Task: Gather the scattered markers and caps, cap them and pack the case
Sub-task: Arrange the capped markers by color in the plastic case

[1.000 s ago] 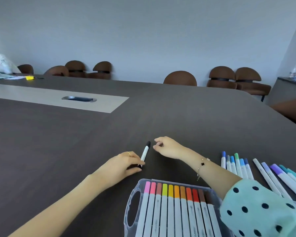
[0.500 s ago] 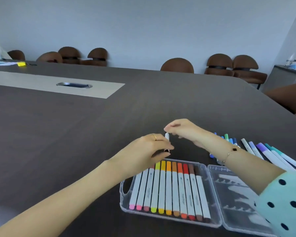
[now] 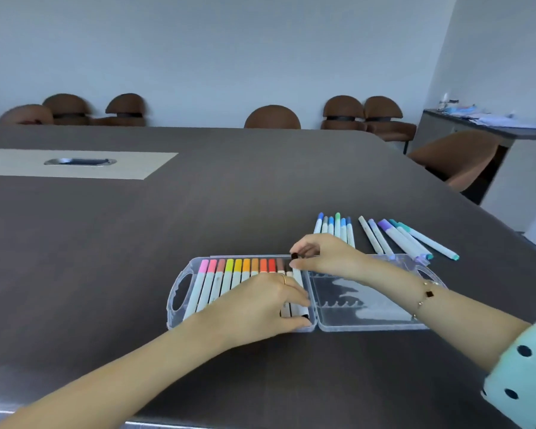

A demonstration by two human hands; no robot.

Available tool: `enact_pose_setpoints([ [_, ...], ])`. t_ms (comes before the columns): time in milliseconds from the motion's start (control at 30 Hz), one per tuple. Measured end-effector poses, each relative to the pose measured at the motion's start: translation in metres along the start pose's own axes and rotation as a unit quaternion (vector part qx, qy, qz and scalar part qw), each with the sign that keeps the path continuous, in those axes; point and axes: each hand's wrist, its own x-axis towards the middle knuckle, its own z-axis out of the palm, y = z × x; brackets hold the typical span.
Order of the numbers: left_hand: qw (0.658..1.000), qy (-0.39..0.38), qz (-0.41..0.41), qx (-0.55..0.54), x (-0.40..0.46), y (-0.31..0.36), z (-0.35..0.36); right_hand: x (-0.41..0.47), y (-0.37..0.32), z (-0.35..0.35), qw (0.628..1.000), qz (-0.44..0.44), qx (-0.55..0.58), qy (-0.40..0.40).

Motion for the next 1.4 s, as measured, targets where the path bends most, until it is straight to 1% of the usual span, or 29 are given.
enact_pose_setpoints([
  [133, 1.000, -0.020, -0.003, 0.002, 0.000, 0.009, -0.001, -0.008, 0.002, 0.002, 0.998, -0.020, -0.059, -0.005],
  [200, 0.999, -0.033, 0.002, 0.006, 0.001, 0.012, -0.003, -0.010, 0.006, 0.002, 0.997, -0.023, -0.070, -0.002],
  [367, 0.998, -0.057, 0.020, 0.032, 0.002, 0.013, -0.005, -0.009, 0.012, 0.002, 0.997, -0.029, -0.077, 0.006],
  [533, 0.996, -0.064, 0.043, 0.033, 0.001, 0.004, -0.003, -0.002, 0.017, 0.000, 0.997, -0.024, -0.066, -0.025],
  [667, 0.995, -0.074, 0.054, 0.032, -0.002, -0.003, 0.000, 0.002, 0.013, -0.003, 0.995, -0.031, -0.078, -0.046],
  [800, 0.993, -0.091, 0.066, 0.042, -0.006, -0.007, -0.002, 0.008, 0.009, -0.004, 0.996, -0.011, -0.073, -0.060],
  [900, 0.991, -0.104, 0.074, 0.048, -0.010, -0.012, 0.000, 0.011, 0.006, -0.004, 0.995, 0.007, -0.082, -0.054],
  [1000, 0.990, -0.114, 0.067, 0.054, -0.013, -0.016, 0.004, 0.008, 0.004, -0.004, 0.995, 0.016, -0.082, -0.051],
  [1067, 0.990, -0.114, 0.063, 0.047, -0.013, -0.016, 0.005, 0.006, 0.005, -0.002, 0.995, 0.017, -0.093, -0.035],
  [1167, 0.993, -0.107, 0.042, 0.005, -0.014, -0.014, 0.005, 0.003, 0.007, 0.001, 0.996, 0.006, -0.086, -0.008],
  [1300, 0.992, -0.108, -0.004, -0.068, -0.011, -0.016, 0.004, 0.000, 0.010, 0.001, 0.997, -0.016, -0.080, 0.005],
  [1400, 0.993, -0.085, -0.029, -0.072, -0.002, -0.018, -0.001, 0.000, 0.015, -0.007, 0.996, -0.022, -0.085, 0.020],
])
